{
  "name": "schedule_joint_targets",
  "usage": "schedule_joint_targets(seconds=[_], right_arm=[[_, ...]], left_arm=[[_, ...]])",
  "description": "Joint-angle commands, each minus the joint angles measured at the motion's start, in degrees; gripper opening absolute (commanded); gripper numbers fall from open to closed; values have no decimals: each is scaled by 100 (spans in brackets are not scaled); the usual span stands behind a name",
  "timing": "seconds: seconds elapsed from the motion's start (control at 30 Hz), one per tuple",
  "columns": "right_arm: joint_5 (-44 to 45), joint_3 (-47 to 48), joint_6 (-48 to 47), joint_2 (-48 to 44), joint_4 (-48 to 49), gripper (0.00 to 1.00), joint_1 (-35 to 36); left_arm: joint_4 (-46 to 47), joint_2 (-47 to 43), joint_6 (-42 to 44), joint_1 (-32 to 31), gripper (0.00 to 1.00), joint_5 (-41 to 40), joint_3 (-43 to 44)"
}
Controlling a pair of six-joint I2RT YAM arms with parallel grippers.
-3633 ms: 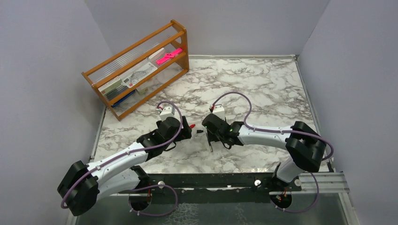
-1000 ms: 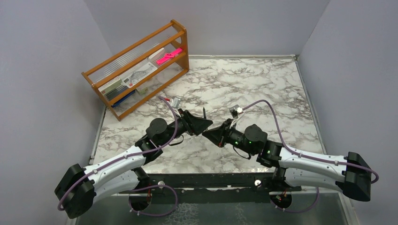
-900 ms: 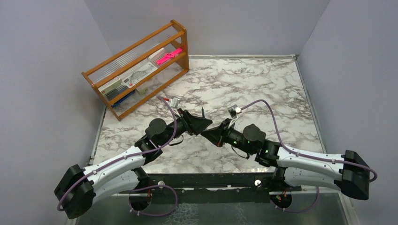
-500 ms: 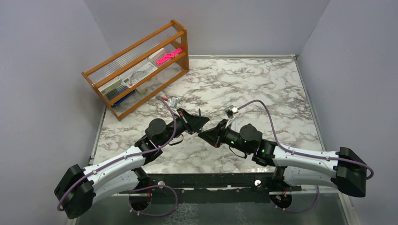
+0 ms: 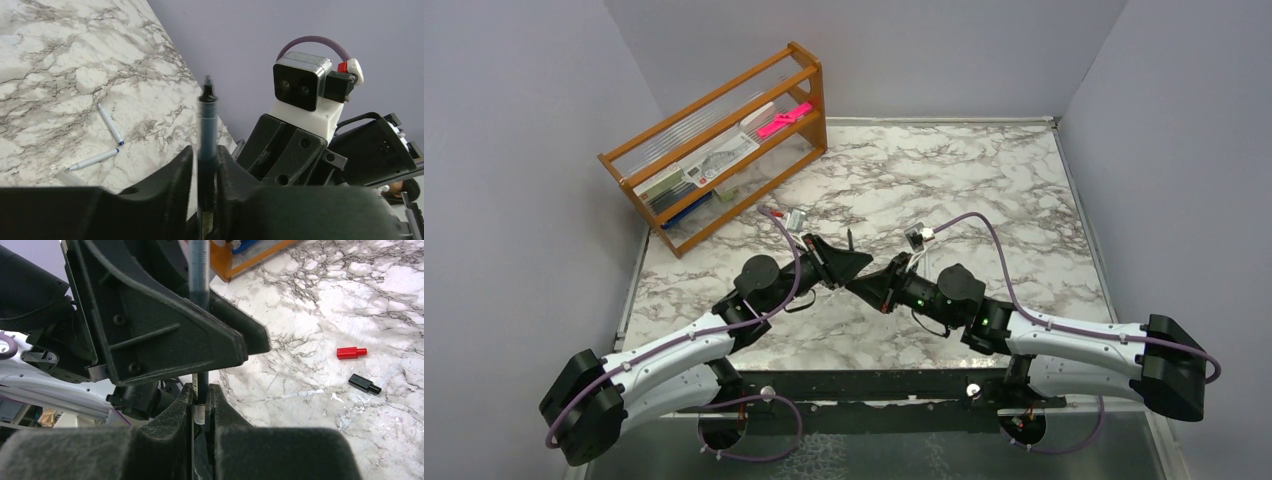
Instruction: Insert the pens into the pen caps
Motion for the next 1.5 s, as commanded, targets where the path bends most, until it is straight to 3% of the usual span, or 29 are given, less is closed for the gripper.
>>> schedule_joint_targets(seconds=[0.0,0.07,0.13,0.23,0.4,0.53,0.63,0.73,0.87,0.93,1.03,1.13,1.47], right_arm=[[230,117,74,-142,169,1,-2],[326,52,130,-195,175,1,5],[384,93,117,-188,43,1,3],[439,223,116,-146,-225,2,4],[828,480,-189,-229,-1098,46,-1],[1756,958,-549,-290,-2974,55,1],[2182,1115,-632,-204,-4121,57,-8],[2494,1149,-501,-63,-4821,57,-67],[2090,1158,-541,176,-4845,57,-328],[1809,1194,-727,422,-4587,56,-421],[1597,1335,-939,942,-4285,47,-459],[1164,1399,-1065,1336,-3835,44,-663],[969,1774,-1223,2514,-3560,43,-866]], left_arm=[[154,-129,-10,-29,15,-102,-133],[153,-159,4,-30,11,-116,-143],[154,-177,54,-36,0,-133,-151],[148,-183,114,-28,0,-156,-159],[-29,-155,644,-21,0,-254,-36],[-1344,-36,1770,-12,0,-675,633],[-2051,136,2667,14,0,-967,1051],[-2187,283,3214,69,0,-764,1151],[-2078,459,3547,179,0,-142,1134],[-2017,481,3402,302,0,74,1094],[-1352,360,2836,897,0,1230,755],[-1096,354,2438,1459,0,1975,620],[-1059,515,2085,1746,0,2211,467]])
